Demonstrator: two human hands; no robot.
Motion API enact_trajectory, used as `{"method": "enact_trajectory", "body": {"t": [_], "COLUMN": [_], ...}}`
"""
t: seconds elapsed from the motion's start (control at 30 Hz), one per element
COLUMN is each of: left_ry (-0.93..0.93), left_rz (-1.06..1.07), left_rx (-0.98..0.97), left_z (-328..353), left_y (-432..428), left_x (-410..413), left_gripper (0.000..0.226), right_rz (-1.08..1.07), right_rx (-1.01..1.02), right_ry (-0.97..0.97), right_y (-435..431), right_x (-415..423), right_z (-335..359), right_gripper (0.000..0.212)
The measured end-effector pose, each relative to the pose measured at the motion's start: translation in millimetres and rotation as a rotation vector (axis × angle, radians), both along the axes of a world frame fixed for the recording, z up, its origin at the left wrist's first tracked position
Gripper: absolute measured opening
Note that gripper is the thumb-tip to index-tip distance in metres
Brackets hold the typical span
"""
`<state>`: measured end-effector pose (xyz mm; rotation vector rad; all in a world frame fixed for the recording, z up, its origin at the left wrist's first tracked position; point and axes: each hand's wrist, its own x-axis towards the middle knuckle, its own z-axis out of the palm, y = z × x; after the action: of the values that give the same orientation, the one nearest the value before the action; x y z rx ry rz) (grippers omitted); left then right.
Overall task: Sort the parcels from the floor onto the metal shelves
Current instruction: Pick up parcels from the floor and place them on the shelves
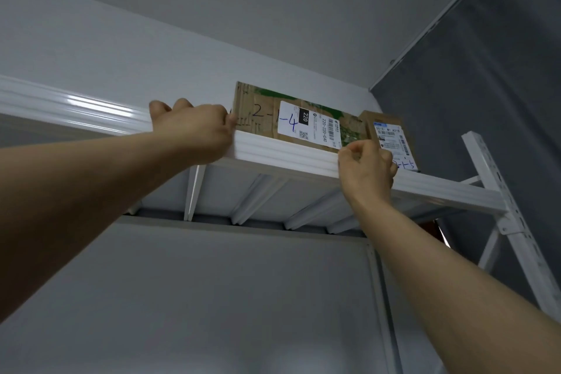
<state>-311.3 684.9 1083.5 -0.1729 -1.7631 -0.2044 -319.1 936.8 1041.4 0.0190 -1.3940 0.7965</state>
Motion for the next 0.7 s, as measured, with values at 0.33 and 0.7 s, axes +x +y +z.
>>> {"method": "enact_trajectory", "body": {"t": [0.33, 0.7], "left_ry": [-0.114, 0.448], "left_rz": [-0.078, -0.231], "left_rx": [0.034, -0.192], "left_z": [-6, -95], "left_y": [-6, -90], "left_x": [14, 39], "left_gripper": [0.050, 0.015], "right_rz": [0.009, 0.198], "right_rx": [0.227, 0.365], "right_ry": [-0.056, 0.117], "right_y": [-67, -194], "right_x": [14, 38], "right_z": [-3, -48], "right_gripper": [0.023, 0.015]}}
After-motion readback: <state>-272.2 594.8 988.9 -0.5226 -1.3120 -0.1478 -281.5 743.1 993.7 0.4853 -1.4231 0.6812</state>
